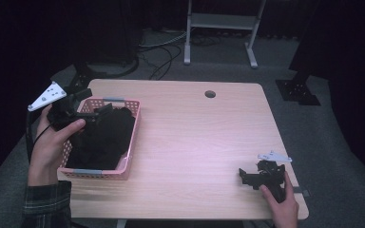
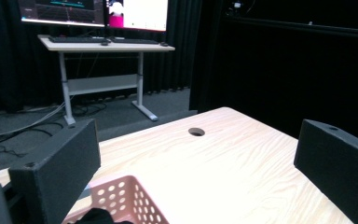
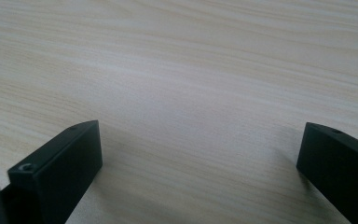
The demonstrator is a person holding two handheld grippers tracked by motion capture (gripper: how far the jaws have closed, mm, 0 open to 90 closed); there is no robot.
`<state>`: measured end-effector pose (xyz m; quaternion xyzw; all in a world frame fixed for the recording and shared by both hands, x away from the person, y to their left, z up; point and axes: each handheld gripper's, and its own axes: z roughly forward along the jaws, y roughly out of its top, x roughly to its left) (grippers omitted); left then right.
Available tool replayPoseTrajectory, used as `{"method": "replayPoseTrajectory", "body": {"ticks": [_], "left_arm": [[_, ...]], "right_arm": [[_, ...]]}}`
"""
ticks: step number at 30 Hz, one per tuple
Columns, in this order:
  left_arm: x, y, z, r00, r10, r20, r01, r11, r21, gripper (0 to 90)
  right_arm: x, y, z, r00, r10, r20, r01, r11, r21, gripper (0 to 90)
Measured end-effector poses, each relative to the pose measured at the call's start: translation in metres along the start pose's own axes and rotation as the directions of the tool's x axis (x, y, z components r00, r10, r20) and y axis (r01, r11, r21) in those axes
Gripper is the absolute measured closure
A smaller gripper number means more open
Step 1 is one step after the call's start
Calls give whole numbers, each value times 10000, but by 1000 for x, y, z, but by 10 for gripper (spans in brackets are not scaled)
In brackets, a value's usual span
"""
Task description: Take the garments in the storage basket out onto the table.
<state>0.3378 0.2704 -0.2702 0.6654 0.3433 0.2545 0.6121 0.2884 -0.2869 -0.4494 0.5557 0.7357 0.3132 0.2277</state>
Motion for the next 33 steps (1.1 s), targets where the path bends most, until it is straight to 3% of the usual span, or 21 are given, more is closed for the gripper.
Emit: {"method": "replayPoseTrajectory", "body": {"ticks": [18,33], "left_arm": [[18,1,-12,9988,52,-486,-52,10000,-8,0],[31,-4,-7,9966,33,-828,-4,9994,345,0]], "right_arm": [[0,0,0,10000,1,0,-1,10000,-2,0],[0,0,0,10000,1,-1,-1,10000,-5,0]]}}
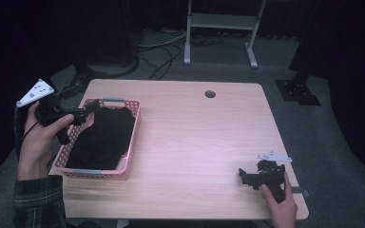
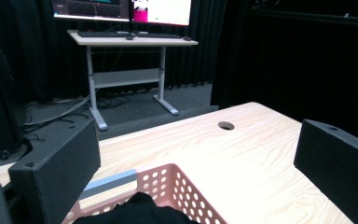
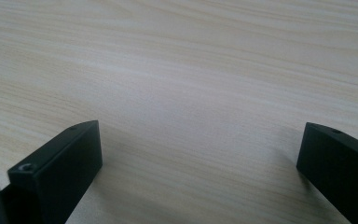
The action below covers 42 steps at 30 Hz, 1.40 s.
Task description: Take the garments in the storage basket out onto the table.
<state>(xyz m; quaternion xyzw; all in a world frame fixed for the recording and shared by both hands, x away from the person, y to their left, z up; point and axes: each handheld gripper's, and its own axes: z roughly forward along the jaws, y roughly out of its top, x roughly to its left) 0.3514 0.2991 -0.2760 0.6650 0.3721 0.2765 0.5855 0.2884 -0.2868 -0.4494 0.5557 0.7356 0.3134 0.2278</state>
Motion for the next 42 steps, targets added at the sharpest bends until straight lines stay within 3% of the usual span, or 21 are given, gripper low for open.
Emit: {"method": "replayPoseTrajectory", "body": {"ticks": [6,9,22,42], "left_arm": [[5,-5,3,9994,145,-316,-129,9987,490,0],[8,-8,4,9995,188,-267,-166,9967,792,0],[15,-17,9,9987,156,-479,-87,9900,1409,0],[17,-34,27,9980,249,-573,-86,9632,2687,0]], "right_arm": [[0,0,0,10000,-1,0,1,10000,0,0],[0,0,0,10000,-1,1,1,10000,0,0],[0,0,0,10000,-1,0,1,10000,-2,0],[0,0,0,10000,0,0,0,10000,-1,0]]}}
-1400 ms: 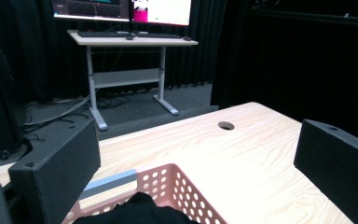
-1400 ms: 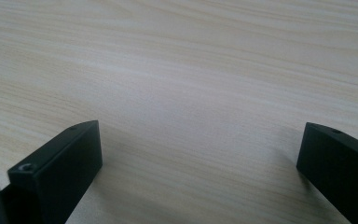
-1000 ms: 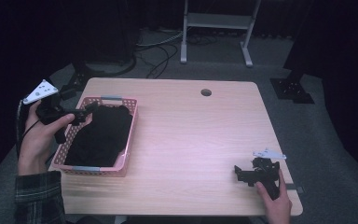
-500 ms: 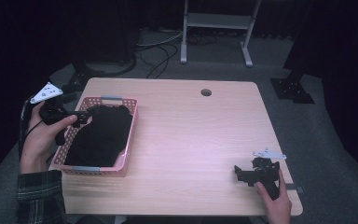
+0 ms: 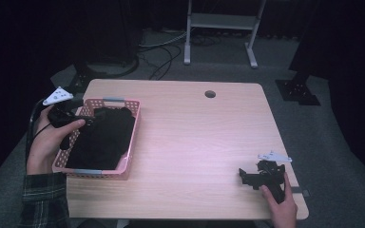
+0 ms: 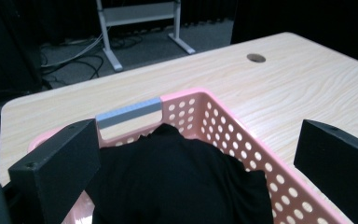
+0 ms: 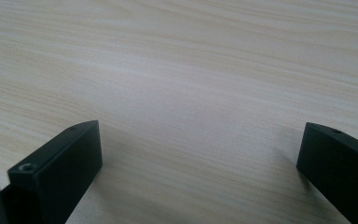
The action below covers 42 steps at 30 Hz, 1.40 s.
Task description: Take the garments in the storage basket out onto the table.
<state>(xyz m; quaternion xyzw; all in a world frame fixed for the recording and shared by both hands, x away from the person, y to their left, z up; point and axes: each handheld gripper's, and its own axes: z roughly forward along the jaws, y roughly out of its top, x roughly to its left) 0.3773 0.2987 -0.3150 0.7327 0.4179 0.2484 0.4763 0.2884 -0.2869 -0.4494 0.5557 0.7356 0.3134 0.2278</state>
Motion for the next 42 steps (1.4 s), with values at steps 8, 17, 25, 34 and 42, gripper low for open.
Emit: {"method": "replayPoseTrajectory", "body": {"ticks": [8,17,25,34,42], "left_arm": [[0,-6,9,10000,85,-6,-84,9979,642,0],[0,-12,19,9999,157,23,-158,9918,1268,0],[2,-18,26,9999,73,-81,-59,9874,1580,0],[4,-25,35,9999,77,-144,-46,9793,2023,0],[4,-29,41,9997,102,-216,-49,9719,2354,0]], "right_arm": [[0,0,0,10000,-1,0,1,10000,1,0],[0,0,0,10000,-1,0,1,10000,0,0],[0,0,0,10000,-2,2,2,10000,-1,0],[0,0,0,10000,0,0,0,10000,0,0],[0,0,0,10000,2,1,-2,10000,1,0]]}}
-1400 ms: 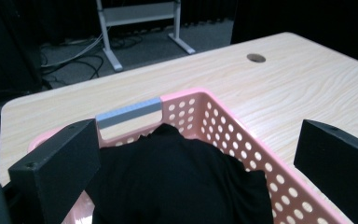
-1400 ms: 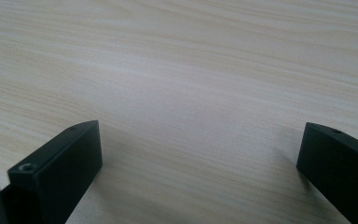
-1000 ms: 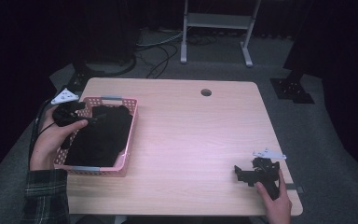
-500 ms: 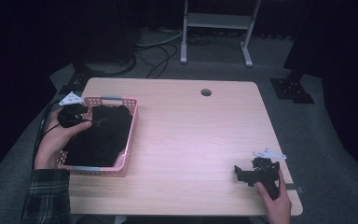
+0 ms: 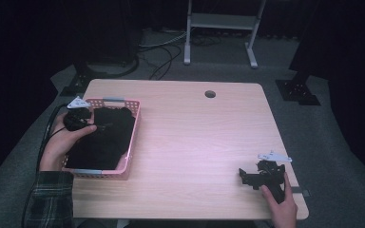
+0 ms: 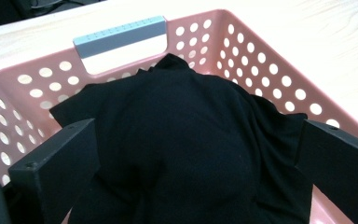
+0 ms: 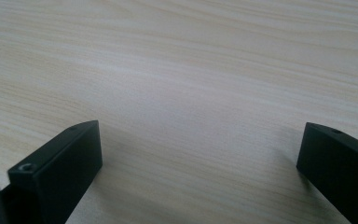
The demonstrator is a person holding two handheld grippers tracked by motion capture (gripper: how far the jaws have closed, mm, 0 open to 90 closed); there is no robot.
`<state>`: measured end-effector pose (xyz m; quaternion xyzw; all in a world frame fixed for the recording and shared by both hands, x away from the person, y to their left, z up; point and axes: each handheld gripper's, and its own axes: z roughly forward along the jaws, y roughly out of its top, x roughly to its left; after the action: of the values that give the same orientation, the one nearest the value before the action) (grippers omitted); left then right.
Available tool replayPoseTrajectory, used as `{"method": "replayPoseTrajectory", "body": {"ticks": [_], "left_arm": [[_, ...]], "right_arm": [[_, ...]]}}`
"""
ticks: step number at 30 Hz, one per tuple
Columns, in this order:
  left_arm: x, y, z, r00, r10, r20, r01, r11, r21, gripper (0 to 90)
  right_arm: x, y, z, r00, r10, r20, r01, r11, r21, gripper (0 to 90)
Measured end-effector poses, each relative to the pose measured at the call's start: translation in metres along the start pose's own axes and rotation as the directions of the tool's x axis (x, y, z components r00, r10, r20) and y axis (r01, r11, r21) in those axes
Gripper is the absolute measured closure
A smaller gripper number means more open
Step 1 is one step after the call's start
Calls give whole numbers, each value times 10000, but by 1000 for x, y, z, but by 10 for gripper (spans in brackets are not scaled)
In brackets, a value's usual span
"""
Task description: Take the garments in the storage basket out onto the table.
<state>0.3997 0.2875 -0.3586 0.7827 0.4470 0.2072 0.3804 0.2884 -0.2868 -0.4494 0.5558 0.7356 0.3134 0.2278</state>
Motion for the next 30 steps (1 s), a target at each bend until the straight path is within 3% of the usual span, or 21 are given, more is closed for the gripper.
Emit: {"method": "replayPoseTrajectory", "body": {"ticks": [30], "left_arm": [[1,-10,19,9998,-153,110,145,9978,649,0]], "right_arm": [[0,0,0,10000,1,-1,-1,10000,0,0]]}}
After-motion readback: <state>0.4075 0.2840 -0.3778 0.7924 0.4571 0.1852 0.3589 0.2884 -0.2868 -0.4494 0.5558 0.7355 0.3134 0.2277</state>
